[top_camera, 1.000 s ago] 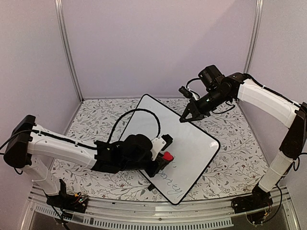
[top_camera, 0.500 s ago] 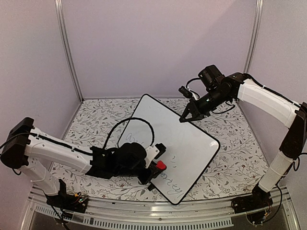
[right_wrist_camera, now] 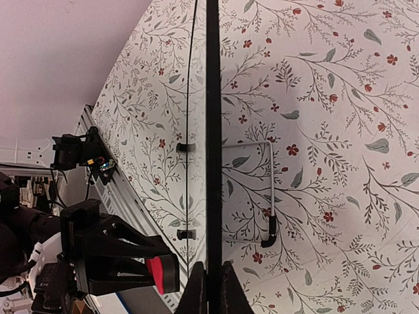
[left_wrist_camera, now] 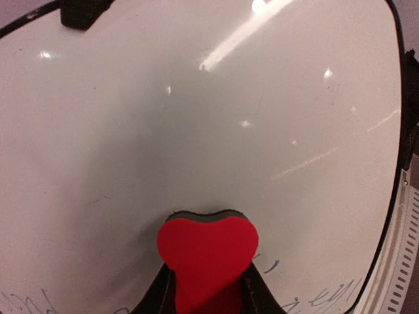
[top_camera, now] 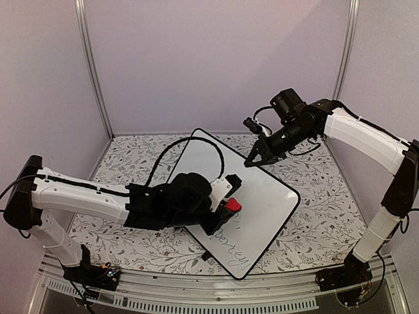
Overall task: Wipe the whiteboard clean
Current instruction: Erase the center of the whiteboard.
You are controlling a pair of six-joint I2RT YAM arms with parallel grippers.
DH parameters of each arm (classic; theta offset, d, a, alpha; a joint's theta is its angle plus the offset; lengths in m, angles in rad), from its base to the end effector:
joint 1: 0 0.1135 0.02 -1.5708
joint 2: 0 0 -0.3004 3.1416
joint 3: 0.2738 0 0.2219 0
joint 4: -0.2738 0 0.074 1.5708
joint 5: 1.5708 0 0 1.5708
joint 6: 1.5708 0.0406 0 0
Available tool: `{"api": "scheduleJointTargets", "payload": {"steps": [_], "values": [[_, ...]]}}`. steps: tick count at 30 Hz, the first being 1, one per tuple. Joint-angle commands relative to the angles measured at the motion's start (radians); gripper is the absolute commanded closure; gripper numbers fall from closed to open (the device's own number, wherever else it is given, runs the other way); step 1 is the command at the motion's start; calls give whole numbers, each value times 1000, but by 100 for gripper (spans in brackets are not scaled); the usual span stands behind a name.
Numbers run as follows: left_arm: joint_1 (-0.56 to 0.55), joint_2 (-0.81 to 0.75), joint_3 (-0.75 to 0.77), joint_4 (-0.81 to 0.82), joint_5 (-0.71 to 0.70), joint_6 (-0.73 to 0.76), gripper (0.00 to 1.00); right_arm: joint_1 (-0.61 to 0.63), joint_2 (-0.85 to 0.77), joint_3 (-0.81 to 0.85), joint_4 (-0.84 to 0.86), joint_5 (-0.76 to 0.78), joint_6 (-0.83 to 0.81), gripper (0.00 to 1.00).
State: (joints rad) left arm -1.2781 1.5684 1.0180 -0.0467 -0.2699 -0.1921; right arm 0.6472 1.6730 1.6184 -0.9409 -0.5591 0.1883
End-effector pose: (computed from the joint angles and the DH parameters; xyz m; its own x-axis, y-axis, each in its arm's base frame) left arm 0.1045 -0.3093 0.2897 -0.3233 0.4350 -0.8404 0.8124 0.5830 -0.0107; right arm 0.2473 0.2139 0.3696 -0.7963 -0.4029 -0.4512 -0.6030 0.5881 0.5390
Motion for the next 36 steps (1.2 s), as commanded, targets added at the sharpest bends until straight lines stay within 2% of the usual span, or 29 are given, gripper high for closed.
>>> {"api": "scheduleJointTargets", "payload": {"steps": [1,9,36], "values": [[5,52,32,-30,3,34,100,25,19,15,-7,-13,-18,100],[5,118,16,-18,36,5,100,25,19,15,-5,-13,-18,100],[-12,56,-178,-6,58,-110,100,24,24,15,-4,-15,-19,100]]}}
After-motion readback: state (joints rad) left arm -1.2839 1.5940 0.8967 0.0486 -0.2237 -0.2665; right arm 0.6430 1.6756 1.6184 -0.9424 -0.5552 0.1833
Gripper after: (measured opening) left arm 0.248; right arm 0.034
